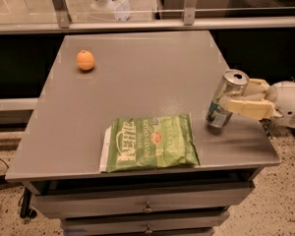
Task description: Move redbull can near green jalapeno chip bag
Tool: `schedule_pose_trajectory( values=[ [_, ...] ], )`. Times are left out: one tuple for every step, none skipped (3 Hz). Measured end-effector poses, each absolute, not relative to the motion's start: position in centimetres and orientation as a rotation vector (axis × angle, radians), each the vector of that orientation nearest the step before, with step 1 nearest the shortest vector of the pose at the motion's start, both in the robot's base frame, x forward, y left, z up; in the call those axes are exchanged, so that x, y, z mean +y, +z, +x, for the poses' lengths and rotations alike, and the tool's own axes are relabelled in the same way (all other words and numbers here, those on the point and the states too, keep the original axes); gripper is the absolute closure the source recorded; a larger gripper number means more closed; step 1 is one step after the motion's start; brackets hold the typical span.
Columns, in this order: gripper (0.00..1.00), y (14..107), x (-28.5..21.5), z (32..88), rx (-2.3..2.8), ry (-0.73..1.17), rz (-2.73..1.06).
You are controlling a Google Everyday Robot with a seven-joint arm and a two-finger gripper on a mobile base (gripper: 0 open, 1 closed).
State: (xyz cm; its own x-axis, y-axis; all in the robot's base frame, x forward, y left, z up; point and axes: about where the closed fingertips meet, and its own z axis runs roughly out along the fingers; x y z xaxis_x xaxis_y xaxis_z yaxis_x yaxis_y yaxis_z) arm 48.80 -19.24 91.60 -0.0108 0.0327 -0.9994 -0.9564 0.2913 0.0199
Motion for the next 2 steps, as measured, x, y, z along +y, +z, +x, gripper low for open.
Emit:
schedule_pose_trajectory(
  values=[
    [1.0, 90.9, -17.3, 48.2, 1.308, 1.06, -0.95],
    [1.0, 90.0, -15.9, 47.7, 1.301, 1.097, -0.95]
  ],
)
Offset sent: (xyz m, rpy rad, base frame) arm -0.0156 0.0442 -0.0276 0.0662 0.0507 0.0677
